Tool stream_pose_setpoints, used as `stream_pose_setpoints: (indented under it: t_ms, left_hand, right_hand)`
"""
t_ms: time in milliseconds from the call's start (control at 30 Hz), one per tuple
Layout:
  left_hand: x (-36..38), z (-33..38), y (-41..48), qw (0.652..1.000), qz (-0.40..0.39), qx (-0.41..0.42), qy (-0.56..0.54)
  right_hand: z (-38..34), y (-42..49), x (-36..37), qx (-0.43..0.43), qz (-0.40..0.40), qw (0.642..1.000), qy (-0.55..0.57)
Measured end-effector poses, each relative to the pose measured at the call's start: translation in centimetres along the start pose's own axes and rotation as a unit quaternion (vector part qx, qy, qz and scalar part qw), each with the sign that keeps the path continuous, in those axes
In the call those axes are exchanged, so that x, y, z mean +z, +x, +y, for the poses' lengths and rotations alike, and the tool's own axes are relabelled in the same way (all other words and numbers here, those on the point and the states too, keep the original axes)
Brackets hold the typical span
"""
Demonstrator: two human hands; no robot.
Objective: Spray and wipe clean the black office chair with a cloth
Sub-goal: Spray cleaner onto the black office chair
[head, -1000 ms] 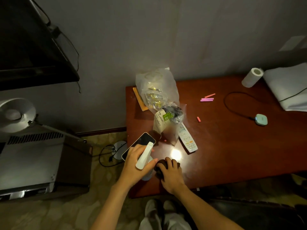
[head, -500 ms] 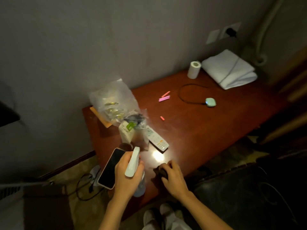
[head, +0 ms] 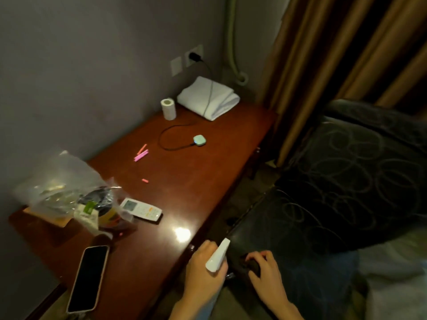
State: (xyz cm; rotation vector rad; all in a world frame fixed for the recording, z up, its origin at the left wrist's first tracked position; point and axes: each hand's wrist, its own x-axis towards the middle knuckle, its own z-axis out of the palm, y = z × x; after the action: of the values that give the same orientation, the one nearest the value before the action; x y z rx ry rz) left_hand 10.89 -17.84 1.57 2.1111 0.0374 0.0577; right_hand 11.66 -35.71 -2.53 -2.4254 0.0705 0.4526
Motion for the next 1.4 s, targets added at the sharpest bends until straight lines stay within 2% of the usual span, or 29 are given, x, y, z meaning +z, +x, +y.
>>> stream_pose_setpoints:
  t_ms: [233, 433, 567, 667, 733, 900, 1033, 1200, 1333, 1400]
  left_hand:
    - [6.5, 4.3, -4.8, 0.995, -0.09, -0.024, -0.027]
    - [11.3, 7.3, -10.7, 0.996, -0.073, -0.048, 0.028]
    - [13.3, 8.6, -14.8, 0.993, -0.08, -0.084, 0.021]
    - [14.3, 9.5, -17.6, 0.993, -0.041, -0.111, 0.024]
    - [14.4, 10.4, -19.3, 0.991, -0.017, -0.127, 0.024]
    - [14.0, 12.0, -22.1, 0.992, -0.031, -0.123, 0.01]
    - [13.7, 12.7, -24.3, 0.989, 0.02, -0.144, 0.032]
    - [12.9, 12.4, -26.3, 0.984, -0.053, -0.169, 0.002]
    - [12.8, 11.8, -28.1, 0.979, -0.009, -0.202, 0.03]
    - [12.4, 11.6, -28.9, 0.978, 0.005, -0.21, 0.002]
  right_hand:
    - [8.9, -8.2, -3.1, 0.065, 0.02, 0.997, 0.032]
    - [16.1, -15.6, -4.6, 0.08, 0.041, 0.995, 0.039]
    - [19.8, -19.9, -5.0, 0.076, 0.051, 0.995, 0.037]
    - [22.1, -22.7, -5.0, 0.07, 0.062, 0.995, 0.044]
    - [23.1, -24.3, -5.1, 0.067, 0.054, 0.996, 0.04]
    - [24.6, -26.9, -5.3, 0.044, 0.031, 0.998, 0.031]
    - [25.1, -28.2, -4.8, 0.031, 0.038, 0.998, 0.035]
    - [24.8, -29.6, -4.5, 0.02, 0.053, 0.997, 0.047]
    - [24.5, -30.5, -4.2, 0.024, 0.068, 0.996, 0.06]
    - [24.2, -31.1, -4.0, 0.03, 0.072, 0.995, 0.061]
